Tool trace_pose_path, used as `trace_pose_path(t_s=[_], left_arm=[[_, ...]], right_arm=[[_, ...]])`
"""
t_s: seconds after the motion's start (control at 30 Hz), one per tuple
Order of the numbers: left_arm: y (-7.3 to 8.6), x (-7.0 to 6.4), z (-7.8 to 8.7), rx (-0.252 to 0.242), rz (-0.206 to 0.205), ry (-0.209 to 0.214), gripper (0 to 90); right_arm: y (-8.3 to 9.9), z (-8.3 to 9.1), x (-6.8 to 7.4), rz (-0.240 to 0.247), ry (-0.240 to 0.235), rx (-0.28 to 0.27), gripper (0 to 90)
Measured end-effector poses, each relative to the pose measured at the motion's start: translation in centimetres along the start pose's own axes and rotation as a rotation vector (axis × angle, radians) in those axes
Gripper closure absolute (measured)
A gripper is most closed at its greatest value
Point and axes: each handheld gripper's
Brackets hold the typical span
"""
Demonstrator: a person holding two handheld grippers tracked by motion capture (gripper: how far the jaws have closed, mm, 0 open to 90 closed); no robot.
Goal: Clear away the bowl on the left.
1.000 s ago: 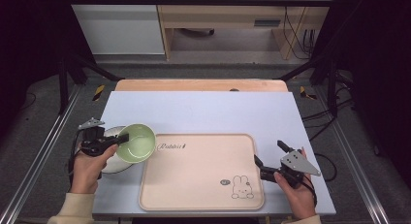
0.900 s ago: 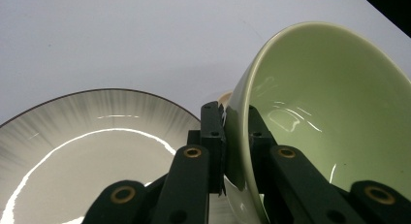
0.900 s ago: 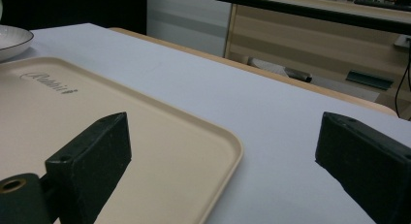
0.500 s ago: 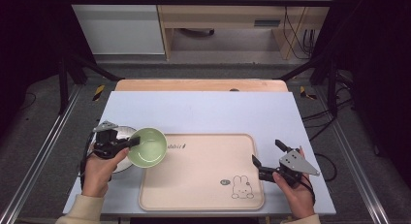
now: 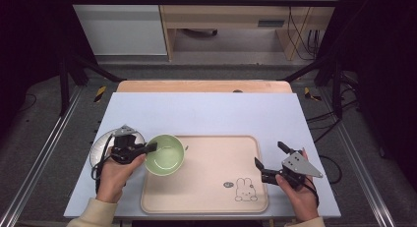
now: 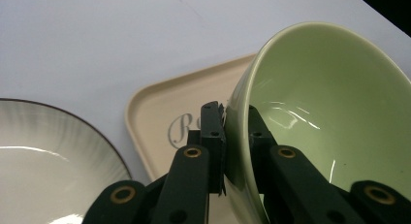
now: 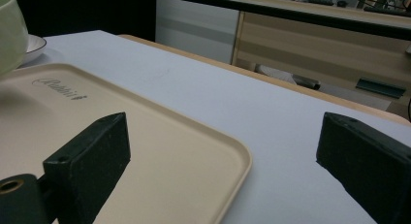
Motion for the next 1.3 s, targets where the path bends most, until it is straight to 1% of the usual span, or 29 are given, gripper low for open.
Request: trace_pose_path(t_s=[0.07,0.1,0.13,0.33,0.37,0.4,0.47,0.53,0.63,0.77,0.87,0.93,1.03,1.07,1.1,1.13,1.17,1.3], left_arm=[[0.0,-0.3,-0.2,-0.003,0.001,0.004,82.9],[0.0,-0.6,-0.5,0.007,-0.008,0.013,82.9],[0.0,-0.8,-0.7,0.007,-0.009,0.016,82.9],[0.1,-1.7,-1.6,0.024,-0.019,0.030,82.9],[0.0,-2.0,-1.9,0.035,-0.031,0.037,82.9],[0.0,-2.0,-1.9,0.035,-0.031,0.037,82.9],[0.0,-2.4,-2.3,0.039,-0.033,0.050,82.9],[0.0,-2.5,-2.4,0.040,-0.032,0.053,82.9],[0.0,-2.6,-3.0,0.046,-0.024,0.069,82.9],[0.0,-2.8,-3.4,0.057,-0.030,0.081,82.9],[-0.2,-3.2,-3.8,0.046,-0.029,0.091,82.9],[-0.3,-3.3,-4.2,0.039,-0.017,0.116,82.9],[-0.4,-3.5,-4.5,0.042,-0.014,0.127,82.9],[-0.4,-3.7,-4.6,0.046,-0.016,0.126,82.9],[-0.4,-4.0,-4.8,0.060,-0.027,0.129,82.9],[-0.4,-4.0,-4.8,0.060,-0.027,0.129,82.9],[-0.3,-4.3,-5.0,0.071,-0.039,0.131,82.9],[-0.3,-4.8,-5.5,0.086,-0.049,0.143,82.9]], right_arm=[[0.0,0.0,0.0,0.000,0.001,-0.002,5.3],[0.0,0.0,0.0,0.002,0.001,-0.002,5.3],[0.0,-0.1,0.0,0.002,0.001,-0.001,5.3],[0.0,-0.1,0.1,-0.001,0.000,-0.003,5.2],[0.0,-0.1,0.1,-0.002,-0.001,0.001,5.2],[0.0,-0.1,0.1,-0.002,-0.001,0.001,5.2],[0.0,-0.2,0.0,-0.002,-0.001,0.001,5.2],[0.1,-0.2,0.0,0.000,-0.001,0.002,5.2],[0.1,-0.1,0.0,-0.003,-0.001,0.001,5.3],[0.1,-0.1,0.0,-0.003,0.000,0.002,5.2],[0.0,-0.1,0.0,-0.002,0.000,0.000,5.3],[0.1,-0.1,0.0,-0.003,0.000,0.003,5.2],[0.1,-0.1,0.0,0.000,0.000,0.002,5.2],[0.1,-0.2,0.0,-0.001,0.000,0.002,5.3],[0.1,-0.2,0.0,-0.001,-0.001,0.005,5.2],[0.1,-0.2,0.0,-0.001,-0.001,0.005,5.2],[0.1,-0.2,0.0,-0.003,-0.003,0.004,5.2],[0.1,-0.2,0.1,-0.004,-0.004,0.002,5.3]])
Point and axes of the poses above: each handheld gripper's, and its own axes: z roughly backward along the jaws, y roughly out of its underside, x roughly to its left, and after that the axes turned 3 degrees about -z, right-handed
